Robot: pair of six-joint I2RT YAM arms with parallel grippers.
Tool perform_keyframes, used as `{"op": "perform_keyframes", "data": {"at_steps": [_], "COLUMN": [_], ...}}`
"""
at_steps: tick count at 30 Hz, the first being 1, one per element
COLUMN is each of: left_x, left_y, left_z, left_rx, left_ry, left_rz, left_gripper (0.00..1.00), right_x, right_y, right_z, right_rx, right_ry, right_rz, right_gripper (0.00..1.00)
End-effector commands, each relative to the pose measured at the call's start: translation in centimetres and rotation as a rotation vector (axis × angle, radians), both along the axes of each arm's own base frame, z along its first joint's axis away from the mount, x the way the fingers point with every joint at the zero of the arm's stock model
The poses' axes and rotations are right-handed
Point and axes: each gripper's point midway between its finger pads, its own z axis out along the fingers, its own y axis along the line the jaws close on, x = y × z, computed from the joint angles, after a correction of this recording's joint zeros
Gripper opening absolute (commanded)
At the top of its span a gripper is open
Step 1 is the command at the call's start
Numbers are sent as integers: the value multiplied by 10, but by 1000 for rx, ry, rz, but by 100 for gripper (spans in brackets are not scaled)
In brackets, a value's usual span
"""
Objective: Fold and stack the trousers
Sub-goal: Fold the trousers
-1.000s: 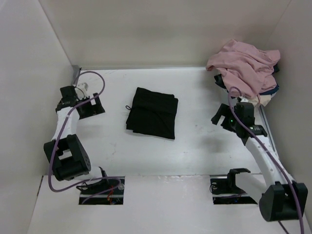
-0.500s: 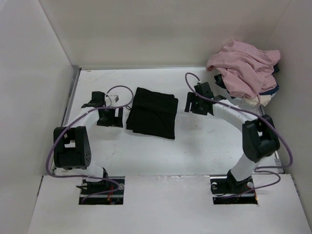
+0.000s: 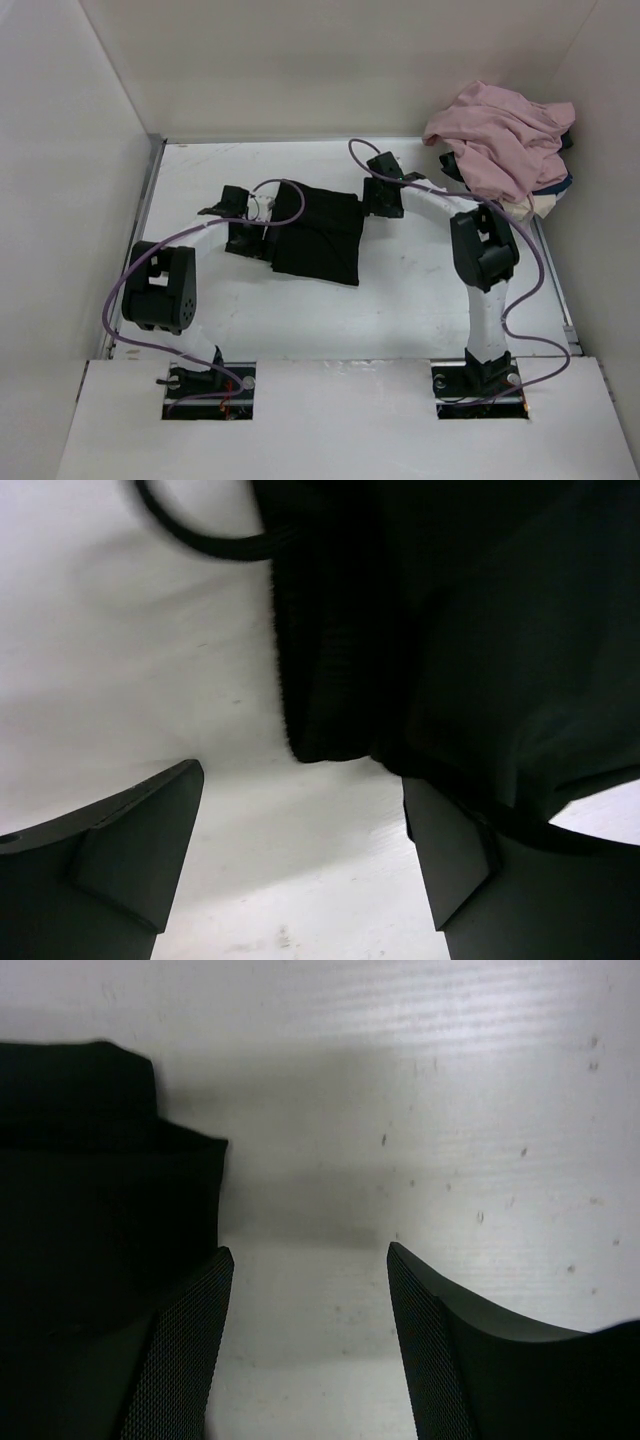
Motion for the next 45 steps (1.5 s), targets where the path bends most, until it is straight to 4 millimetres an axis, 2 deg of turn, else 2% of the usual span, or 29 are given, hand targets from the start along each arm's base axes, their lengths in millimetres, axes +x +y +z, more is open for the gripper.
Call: {"op": "perform_keyframes", "data": {"at_steps": [1, 4, 8, 11, 14, 19, 22, 25, 28, 30, 31, 33, 36, 39, 41, 43, 45], "left_x": [-18, -31, -43, -50, -57, -58, -60, -59, -64, -71, -72, -68, -46, -19, -7, -3, 0], "left_y": [-24, -37, -36, -35, -44, -59, -63, -64, -57, -47, -44, -38, -40, -45, -43, -41, -38], "left_z": [-3, -1, -6, -7, -5, 0, 1, 7, 22, 36, 43, 56, 76, 95, 90, 66, 47], "left_rx": [-45, -73, -79, -108, -164, -180, -192, -207, -230, -269, -292, -326, -381, -413, -392, -326, -282], "left_ry": [24, 35, 64, 91, 118, 117, 123, 123, 153, 159, 145, 98, 10, -83, -96, -50, -19], "left_rz": [-62, -104, -100, -85, -95, -139, -152, -156, -167, -189, -196, -191, -159, -117, -76, -46, -32], "left_gripper": [82, 82, 83, 83, 83, 85, 85, 85, 83, 82, 82, 82, 82, 84, 86, 86, 85], "right_x": [18, 29, 39, 52, 69, 88, 87, 82, 62, 47, 42, 28, 16, 18, 20, 21, 21], "right_y": [0, 1, 8, 14, 26, 35, 34, 17, 9, 18, 24, 41, 64, 74, 76, 76, 79], "right_z": [10, 6, 4, 14, 27, 42, 43, 47, 72, 90, 92, 86, 62, 50, 42, 30, 22], "right_rx": [-79, -112, -103, -86, -68, -63, -65, -70, 7, 127, 178, 296, 417, 474, 487, 491, 503], "right_ry": [-28, -27, -29, -63, -110, -157, -153, -143, -160, -188, -187, -134, -35, -6, 5, 26, 50], "right_rz": [37, 57, 69, 89, 119, 139, 139, 115, 71, 76, 79, 87, 86, 59, 33, 9, -5], "right_gripper": [67, 67, 67, 67, 67, 67, 67, 67, 66, 62, 61, 54, 45, 50, 57, 64, 66]}}
